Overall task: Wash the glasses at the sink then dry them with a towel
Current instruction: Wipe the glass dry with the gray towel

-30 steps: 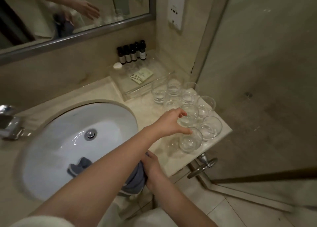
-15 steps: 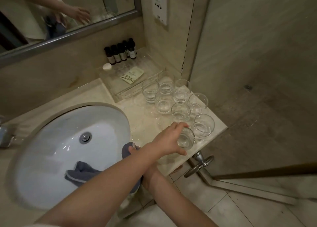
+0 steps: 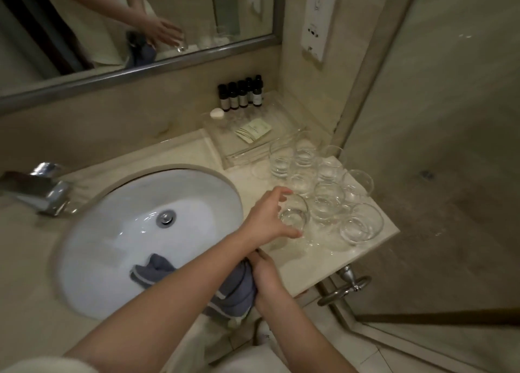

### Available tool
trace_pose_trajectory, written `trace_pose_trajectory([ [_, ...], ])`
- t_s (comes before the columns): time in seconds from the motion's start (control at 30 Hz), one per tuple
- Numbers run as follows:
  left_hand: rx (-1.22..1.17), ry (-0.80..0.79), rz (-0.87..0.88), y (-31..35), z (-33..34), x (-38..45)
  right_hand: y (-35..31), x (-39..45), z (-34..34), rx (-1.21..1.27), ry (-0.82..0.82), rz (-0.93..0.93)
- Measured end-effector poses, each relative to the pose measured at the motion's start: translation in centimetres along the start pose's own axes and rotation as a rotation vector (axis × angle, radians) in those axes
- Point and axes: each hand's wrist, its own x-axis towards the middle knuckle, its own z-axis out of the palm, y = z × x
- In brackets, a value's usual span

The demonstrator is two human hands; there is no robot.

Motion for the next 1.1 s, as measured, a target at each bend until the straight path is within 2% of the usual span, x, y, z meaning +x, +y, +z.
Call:
trace_pose_trajectory([
  [0.33,-0.273,0.515,-0.093,-2.4,-15.0,-8.4,-1.2,-2.3,6.1,-0.003,-0.099,-0.114],
  [0.53,-0.378,0.733,-0.182,-6.0,-20.9,-14.9,-2.6,-5.8,11.5,-0.087,-0.197,-0.347],
  [0.63,-0.513,0.825,-0.240,-7.5,-22.0,-17.5,-2.8,-7.8,14.3,-0.181,-0.250,-0.500],
  [0.8,-0.752,0.881,-0.292,-9.2,-21.8,-20.4,-2.1,-10.6,18.2,-0.351,-0.306,-0.741],
  [0.97,-0.846,0.883,-0.288,-9.3,-20.8,-21.4,-0.4,-11.6,20.0,-0.671,-0.301,-0.995],
  [1.1,-0.890,0.873,-0.298,-9.5,-20.5,-21.8,0.3,-11.7,21.1,-0.806,-0.332,-1.007],
])
